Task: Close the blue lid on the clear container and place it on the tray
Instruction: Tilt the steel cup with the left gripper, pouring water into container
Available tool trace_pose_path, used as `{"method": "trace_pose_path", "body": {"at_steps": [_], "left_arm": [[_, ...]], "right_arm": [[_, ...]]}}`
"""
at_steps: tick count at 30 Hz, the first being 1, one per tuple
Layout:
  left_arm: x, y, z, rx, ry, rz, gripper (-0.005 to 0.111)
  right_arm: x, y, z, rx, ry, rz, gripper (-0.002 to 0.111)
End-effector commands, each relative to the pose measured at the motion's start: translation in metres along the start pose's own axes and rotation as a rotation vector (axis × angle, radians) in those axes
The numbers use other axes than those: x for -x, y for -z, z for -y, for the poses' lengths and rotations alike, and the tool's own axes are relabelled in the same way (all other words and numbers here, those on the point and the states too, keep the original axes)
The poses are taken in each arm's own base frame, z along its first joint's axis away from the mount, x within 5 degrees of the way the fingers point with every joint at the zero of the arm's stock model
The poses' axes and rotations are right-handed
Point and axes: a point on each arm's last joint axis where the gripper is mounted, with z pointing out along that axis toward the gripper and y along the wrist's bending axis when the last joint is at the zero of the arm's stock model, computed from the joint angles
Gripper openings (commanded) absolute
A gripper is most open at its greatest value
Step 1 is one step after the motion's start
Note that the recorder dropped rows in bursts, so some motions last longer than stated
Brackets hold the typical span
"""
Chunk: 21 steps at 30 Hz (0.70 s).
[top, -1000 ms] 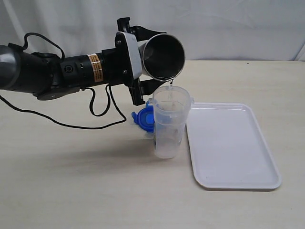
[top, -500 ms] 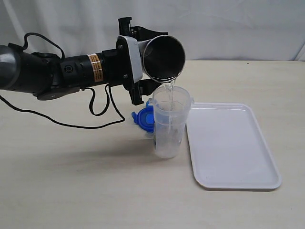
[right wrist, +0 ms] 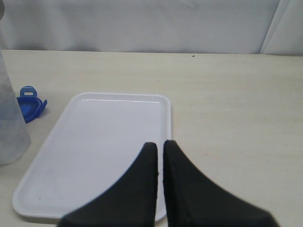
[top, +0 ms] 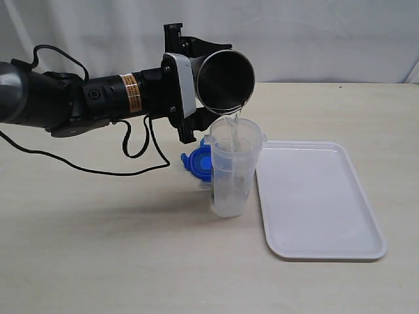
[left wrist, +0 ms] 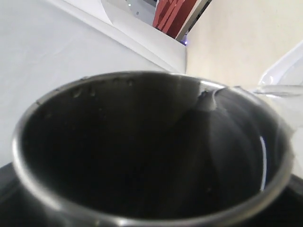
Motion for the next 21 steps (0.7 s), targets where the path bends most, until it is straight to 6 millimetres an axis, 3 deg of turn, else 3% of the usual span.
{"method": "trace_pose_path", "body": {"at_steps": [1,21], "left_arm": [[0.0070,0.0000,-0.0117,0.066,-0.030,0.047,0.000],[0.0074,0.0001,-0.0120,0.071,-0.124,0.048,0.000]], "right_arm": [[0.0005,0.0001,-0.0001,0.001,-0.003,0.014,0.005],[0.0005,0.0001,-0.0001,0.001,-0.003,0.014,0.005]]}}
